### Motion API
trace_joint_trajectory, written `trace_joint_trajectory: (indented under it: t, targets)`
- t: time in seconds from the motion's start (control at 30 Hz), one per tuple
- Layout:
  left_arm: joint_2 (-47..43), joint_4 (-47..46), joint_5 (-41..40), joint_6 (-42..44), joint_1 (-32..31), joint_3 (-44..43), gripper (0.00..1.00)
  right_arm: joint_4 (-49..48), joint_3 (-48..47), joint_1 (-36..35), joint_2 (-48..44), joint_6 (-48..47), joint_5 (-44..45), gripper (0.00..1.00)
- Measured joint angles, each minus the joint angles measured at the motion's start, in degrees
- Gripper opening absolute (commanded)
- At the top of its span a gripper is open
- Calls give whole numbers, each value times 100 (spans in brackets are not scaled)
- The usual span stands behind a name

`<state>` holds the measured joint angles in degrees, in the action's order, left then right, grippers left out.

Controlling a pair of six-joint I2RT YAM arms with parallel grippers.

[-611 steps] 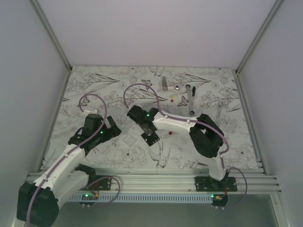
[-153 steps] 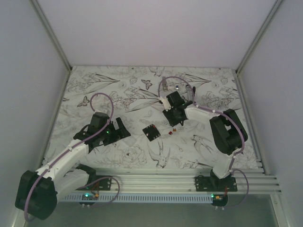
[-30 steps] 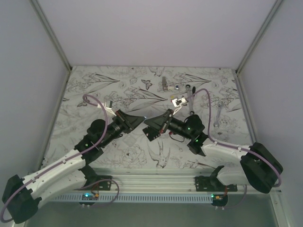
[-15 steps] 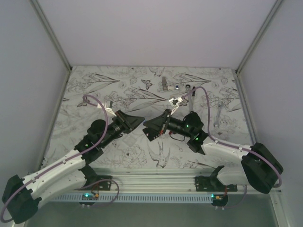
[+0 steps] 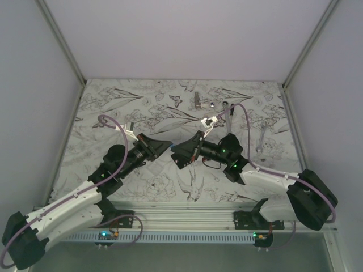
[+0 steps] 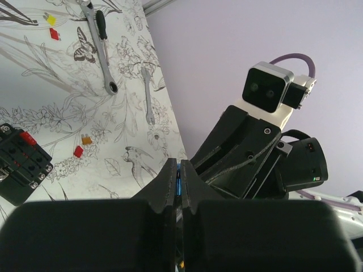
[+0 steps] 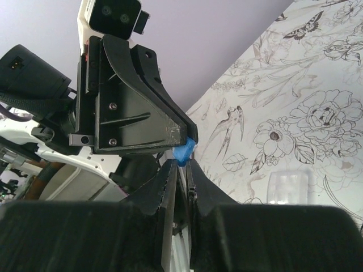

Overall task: Snap on the fuse box
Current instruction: Pick up the fuse from the center of the board.

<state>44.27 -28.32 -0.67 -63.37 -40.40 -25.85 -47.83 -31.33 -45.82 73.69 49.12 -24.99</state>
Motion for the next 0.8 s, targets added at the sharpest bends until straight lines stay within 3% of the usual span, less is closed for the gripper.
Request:
trace_joint_trajectory:
  t: [0.8]
  targets:
    - [-127, -52, 44, -31, 28, 0, 0, -645, 0, 22, 212, 579, 9, 21]
